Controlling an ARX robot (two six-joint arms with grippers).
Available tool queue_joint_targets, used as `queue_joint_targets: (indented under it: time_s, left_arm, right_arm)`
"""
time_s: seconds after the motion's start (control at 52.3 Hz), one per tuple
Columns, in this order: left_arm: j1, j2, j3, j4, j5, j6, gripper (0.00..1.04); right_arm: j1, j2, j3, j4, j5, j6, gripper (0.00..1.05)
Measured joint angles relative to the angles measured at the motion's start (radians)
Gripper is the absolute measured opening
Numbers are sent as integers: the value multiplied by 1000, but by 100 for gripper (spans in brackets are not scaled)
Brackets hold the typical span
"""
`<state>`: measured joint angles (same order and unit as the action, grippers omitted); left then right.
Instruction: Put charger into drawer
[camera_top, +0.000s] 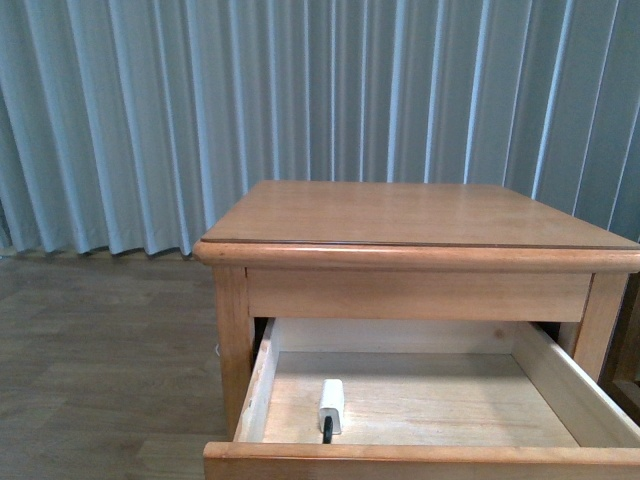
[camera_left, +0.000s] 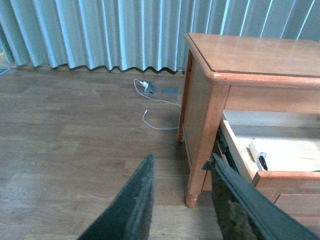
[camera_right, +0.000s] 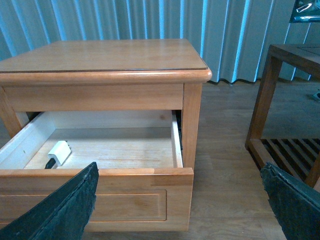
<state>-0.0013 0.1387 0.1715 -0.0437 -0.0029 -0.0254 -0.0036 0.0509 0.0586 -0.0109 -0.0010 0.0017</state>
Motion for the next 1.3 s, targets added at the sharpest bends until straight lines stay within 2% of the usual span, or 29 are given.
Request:
queue_joint_targets:
  time_s: [0.172, 0.191, 1.166, 1.281, 1.3]
  left_arm:
    - [0, -34, -45, 17, 0, 11, 5]
    - [0, -37, -49, 18, 1, 11, 4]
    - [0, -136, -159, 38, 1, 17, 5]
    - [0, -136, -159, 38, 1, 18, 25]
    - [0, -136, -159, 38, 1, 18, 31]
  right_arm:
    - [0, 0, 0, 0, 0, 0, 97]
    - [0, 0, 0, 0, 0, 0, 97]
    - [0, 0, 0, 0, 0, 0, 97]
    - [1, 0, 0, 0, 3, -3, 97]
    - [16, 3, 0, 0, 52, -33, 97]
